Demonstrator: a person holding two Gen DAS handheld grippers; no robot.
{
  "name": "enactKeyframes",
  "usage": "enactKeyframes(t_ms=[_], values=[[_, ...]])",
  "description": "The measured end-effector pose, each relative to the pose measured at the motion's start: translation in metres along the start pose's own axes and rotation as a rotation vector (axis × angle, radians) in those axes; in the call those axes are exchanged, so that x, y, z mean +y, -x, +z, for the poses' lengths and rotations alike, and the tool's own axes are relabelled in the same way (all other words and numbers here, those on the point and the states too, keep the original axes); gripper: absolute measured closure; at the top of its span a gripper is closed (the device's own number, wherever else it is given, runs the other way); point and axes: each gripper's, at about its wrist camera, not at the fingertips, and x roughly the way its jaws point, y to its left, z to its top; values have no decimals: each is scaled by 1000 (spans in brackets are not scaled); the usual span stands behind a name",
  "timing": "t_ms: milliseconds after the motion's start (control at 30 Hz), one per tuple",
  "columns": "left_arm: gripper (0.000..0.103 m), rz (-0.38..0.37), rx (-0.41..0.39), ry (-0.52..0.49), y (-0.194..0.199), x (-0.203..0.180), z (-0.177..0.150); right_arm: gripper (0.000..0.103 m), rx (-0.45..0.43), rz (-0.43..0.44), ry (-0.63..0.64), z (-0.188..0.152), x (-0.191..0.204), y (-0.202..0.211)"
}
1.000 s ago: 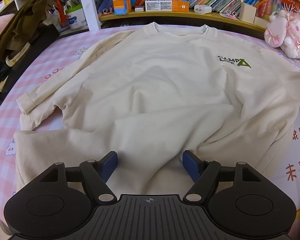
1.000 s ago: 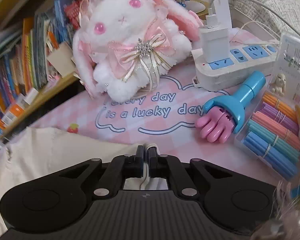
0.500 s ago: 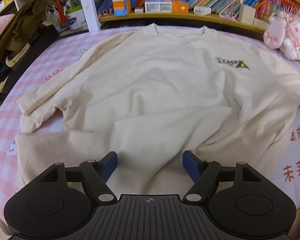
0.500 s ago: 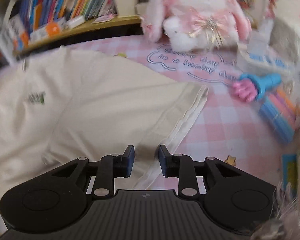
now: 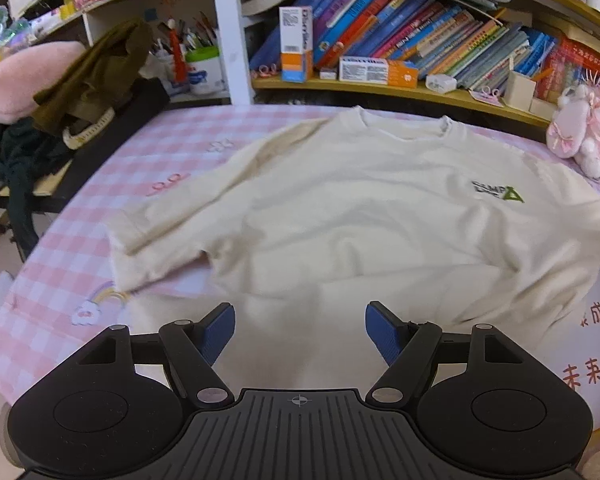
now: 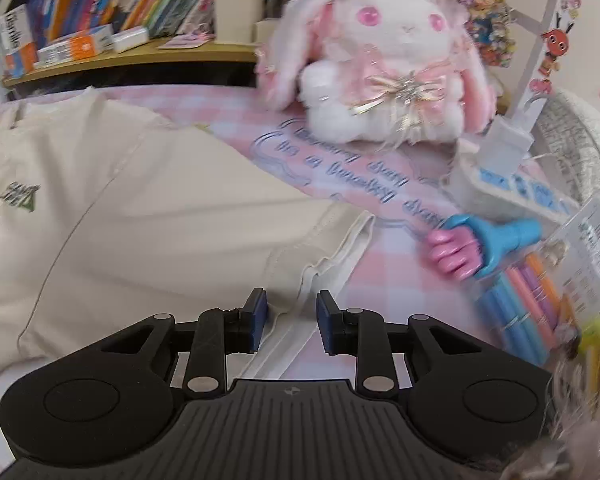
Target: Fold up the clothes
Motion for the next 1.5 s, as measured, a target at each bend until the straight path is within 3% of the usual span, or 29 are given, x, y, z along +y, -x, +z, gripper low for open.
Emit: enactKeyframes(t_ms=[233, 467, 567, 867, 1033, 1233, 1300, 1367, 1400, 1433, 1500], values=[[29, 9, -11, -14, -3, 20, 5, 78, -1, -88, -20, 18, -12, -16], [29, -64, -22, -61, -31, 48, 18, 70, -52, -84, -127, 5, 14, 22], [29, -122, -37, -93, -47, 66, 28, 66, -62, -51, -130, -3, 53, 41], [29, -268, -48, -168, -87, 124, 43, 50, -49, 21, -98, -28, 226, 85], [29, -247, -53, -257, -105, 143, 46, 47, -27, 22, -103, -40, 301, 98], [29, -215, -60, -452, -122, 150, 38, 47, 19, 16, 22, -52, 371, 101], [34, -195, -70, -519, -127, 151, 35, 47, 40, 0, 45, -56, 380, 98], [71, -180, -78, -546, -132, 155, 38, 47, 58, -13, 47, -58, 384, 96], [74, -181, -78, -530, -135, 162, 44, 47, 65, -16, 33, -59, 383, 94], [75, -174, -86, -473, -138, 173, 53, 47, 71, -19, 19, -59, 382, 93], [75, -113, -101, -216, -145, 214, 76, 47, 76, -24, 7, -61, 382, 94]])
